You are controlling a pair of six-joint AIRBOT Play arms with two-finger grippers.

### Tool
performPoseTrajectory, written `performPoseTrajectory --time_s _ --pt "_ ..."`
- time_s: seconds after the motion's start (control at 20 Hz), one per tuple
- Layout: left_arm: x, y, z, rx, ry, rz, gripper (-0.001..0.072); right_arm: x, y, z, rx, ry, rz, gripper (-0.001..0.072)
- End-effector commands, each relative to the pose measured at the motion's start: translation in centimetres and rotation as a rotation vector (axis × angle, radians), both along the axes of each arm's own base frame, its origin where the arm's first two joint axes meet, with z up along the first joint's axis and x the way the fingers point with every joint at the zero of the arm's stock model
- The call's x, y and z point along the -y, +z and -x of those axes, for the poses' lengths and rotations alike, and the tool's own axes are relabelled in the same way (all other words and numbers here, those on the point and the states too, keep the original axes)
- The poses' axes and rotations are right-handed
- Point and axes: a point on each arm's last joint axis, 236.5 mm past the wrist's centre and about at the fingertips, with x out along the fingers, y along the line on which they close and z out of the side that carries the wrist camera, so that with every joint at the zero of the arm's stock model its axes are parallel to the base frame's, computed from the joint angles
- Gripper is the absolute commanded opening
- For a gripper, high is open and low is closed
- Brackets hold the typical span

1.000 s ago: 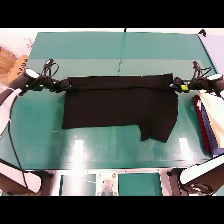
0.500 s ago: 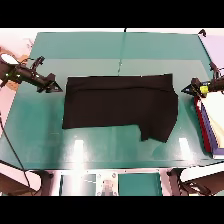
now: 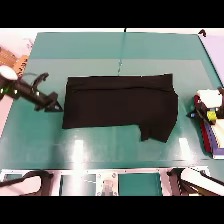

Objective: Fold the shirts.

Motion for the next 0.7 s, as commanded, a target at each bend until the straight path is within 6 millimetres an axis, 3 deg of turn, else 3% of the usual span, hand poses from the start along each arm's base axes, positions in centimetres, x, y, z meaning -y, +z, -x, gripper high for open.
performPoseTrajectory --time_s 0.0,0.05,0.1,0.15,0.25,0.4,0.55,0.65 --pt "-0.3 -2.2 3.7 0.117 0.156 -0.070 0.0024 -0.5 -1.8 3.7 0.012 -0.107 0.057 0.0021" --pt "0.0 -2.7 4.6 0.118 0.207 -0.062 0.0060 -1.1 -2.2 4.1 0.007 -0.109 0.047 0.0129" --pt "0.4 -3.4 5.6 0.107 0.240 -0.045 0.0439 -1.7 -2.5 4.1 0.008 -0.117 0.023 0.0303" --pt "0.7 -4.3 6.5 0.065 0.292 -0.035 0.0718 -2.3 -2.9 4.0 0.012 -0.132 -0.004 0.0398" --pt "1.7 -6.1 8.0 -0.014 0.377 0.014 0.0709 -2.9 -3.4 3.7 0.025 -0.164 -0.036 0.0404" --pt "3.9 -8.3 8.0 -0.014 0.478 0.079 0.0709 -3.5 -4.6 3.9 0.021 -0.196 -0.051 0.0404" --pt "5.0 -9.1 5.5 0.085 0.610 0.084 0.0708 -3.9 -5.8 3.8 0.033 -0.256 -0.068 0.0404" --pt "5.0 -8.3 2.8 0.195 0.691 0.088 0.0708 -4.5 -6.6 3.9 0.028 -0.287 -0.091 0.0404"
